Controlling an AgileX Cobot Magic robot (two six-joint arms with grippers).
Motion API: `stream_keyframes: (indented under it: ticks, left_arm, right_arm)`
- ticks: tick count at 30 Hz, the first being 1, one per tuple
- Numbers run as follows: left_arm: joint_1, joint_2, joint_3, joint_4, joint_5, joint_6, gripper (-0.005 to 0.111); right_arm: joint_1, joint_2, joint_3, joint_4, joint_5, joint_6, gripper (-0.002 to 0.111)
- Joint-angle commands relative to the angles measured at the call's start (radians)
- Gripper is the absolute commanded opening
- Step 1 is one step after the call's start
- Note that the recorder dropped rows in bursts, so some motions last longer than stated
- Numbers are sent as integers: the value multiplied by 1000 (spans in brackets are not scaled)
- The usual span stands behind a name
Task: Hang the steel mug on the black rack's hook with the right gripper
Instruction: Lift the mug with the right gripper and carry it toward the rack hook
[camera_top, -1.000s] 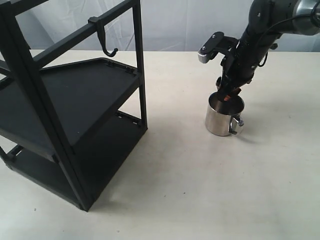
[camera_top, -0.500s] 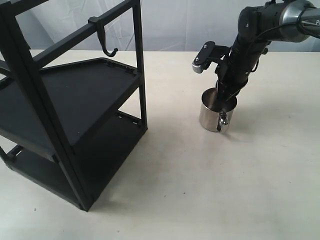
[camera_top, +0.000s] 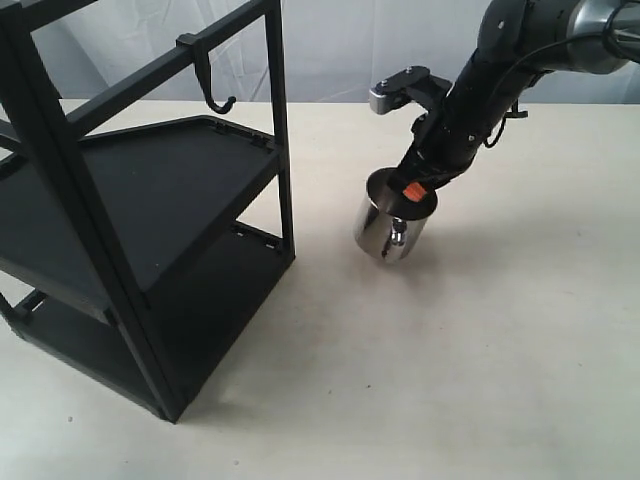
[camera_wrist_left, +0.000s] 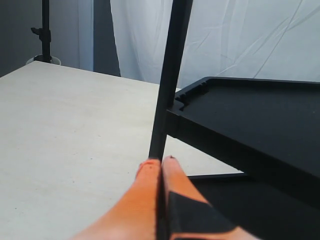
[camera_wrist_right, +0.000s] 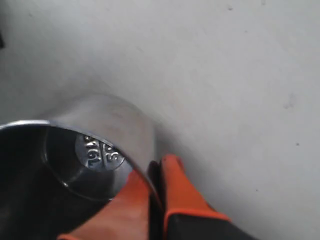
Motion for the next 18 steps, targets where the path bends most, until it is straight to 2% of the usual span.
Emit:
stream_keyframes:
  ticks: [1, 12, 18]
  left_arm:
    - [-1, -5, 0, -9, -6, -2, 2]
    - [-1, -5, 0, -14, -6, -2, 2]
    - [-1, -5, 0, -15, -8, -2, 2]
  right_arm:
    - [-3, -58, 4, 80, 50, 22, -1]
    - [-3, -349, 159, 166, 72, 27, -1]
    - [-3, -518, 261, 352, 17, 27, -1]
